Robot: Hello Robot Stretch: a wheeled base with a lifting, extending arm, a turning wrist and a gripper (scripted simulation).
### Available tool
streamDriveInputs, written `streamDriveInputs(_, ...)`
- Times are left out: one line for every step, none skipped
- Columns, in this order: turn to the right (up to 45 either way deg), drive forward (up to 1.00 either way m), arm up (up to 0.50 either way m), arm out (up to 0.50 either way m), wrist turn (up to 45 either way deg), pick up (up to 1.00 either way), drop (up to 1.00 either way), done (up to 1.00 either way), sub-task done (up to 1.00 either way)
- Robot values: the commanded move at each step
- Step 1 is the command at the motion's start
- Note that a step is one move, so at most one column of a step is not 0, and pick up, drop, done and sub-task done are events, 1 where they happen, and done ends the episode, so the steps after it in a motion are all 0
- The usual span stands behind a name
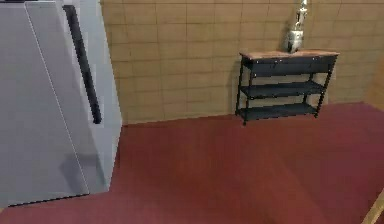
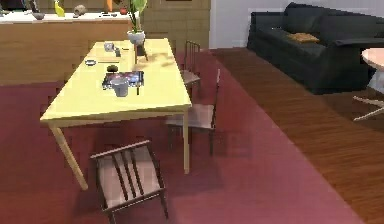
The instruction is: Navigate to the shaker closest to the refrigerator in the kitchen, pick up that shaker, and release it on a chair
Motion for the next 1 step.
streamDriveInputs(0.0,0.50,0.00,0.00,0.0,0.00,0.00,0.00,0.00)
